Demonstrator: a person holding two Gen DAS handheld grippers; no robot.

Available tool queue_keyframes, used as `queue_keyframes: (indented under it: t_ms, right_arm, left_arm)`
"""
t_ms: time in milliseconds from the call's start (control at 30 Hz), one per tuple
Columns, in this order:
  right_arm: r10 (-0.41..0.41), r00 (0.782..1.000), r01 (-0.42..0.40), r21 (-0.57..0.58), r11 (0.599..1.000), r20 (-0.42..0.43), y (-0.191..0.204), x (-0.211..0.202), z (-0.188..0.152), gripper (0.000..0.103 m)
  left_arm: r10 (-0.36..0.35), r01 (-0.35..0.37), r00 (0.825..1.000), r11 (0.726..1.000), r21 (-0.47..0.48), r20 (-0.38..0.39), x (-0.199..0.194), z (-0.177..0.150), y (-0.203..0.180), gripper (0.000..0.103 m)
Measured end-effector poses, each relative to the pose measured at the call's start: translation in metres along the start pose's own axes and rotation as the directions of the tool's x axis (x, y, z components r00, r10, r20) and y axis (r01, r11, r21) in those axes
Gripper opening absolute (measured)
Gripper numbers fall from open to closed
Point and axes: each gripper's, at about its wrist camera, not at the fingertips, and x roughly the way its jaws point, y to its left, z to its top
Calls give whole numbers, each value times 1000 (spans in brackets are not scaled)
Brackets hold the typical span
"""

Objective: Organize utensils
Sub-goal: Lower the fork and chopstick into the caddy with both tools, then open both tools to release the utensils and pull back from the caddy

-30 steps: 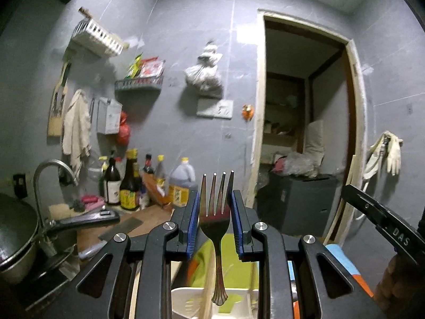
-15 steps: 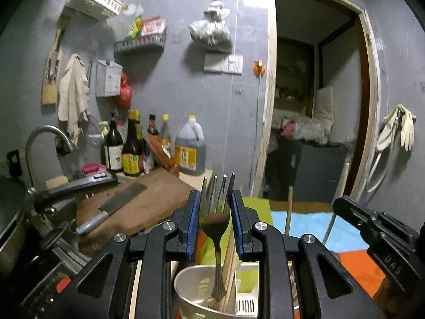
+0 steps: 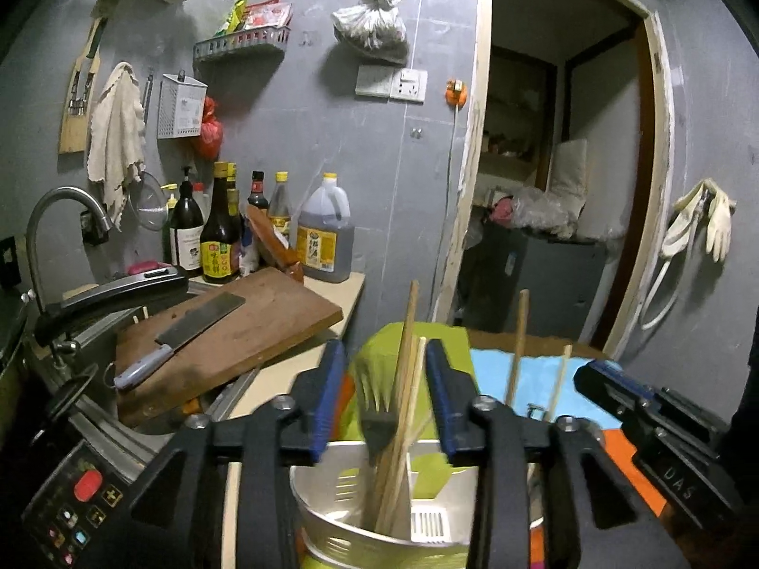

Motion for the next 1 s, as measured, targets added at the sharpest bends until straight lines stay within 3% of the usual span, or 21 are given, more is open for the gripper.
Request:
queue_keyframes:
  t_ms: [133,500,633,700,833,900,933,1000]
  right_arm:
    - [-3,1000,3,3,1000,31,-3,-8,2,21]
    - [-62,992,63,-9,998,110,-13,-40,8,29]
    - [-82,988,82,4,997,132,-20,-54,9,44]
    - [-91,986,90,11,996,142,-24,-63,8,45]
    - [-126,981,125,19,992,150,-33,-79,7,49]
    - [-146,978,144,25,989,148,-37,-87,6,59]
    - [-152,977,149,28,988,150,-39,-90,5,69]
    - [-161,974,156,44,987,161,-44,-100,1,75]
  left_arm:
    - [11,-11,1000,1000,2,22,-7,5,-4,34]
    - [-22,22,998,1000,-4,65,-21,11,-22,57]
    - [-34,34,997,999,5,64,-23,11,-32,64]
    - [-42,42,997,999,5,65,-24,9,-35,74]
    - [-65,65,997,998,-10,45,-24,4,-42,79]
    - [-75,76,996,997,-19,40,-26,1,-45,86]
    - [-86,87,996,996,-27,37,-27,0,-47,88]
    - [-113,114,993,992,-46,27,-30,-4,-49,94]
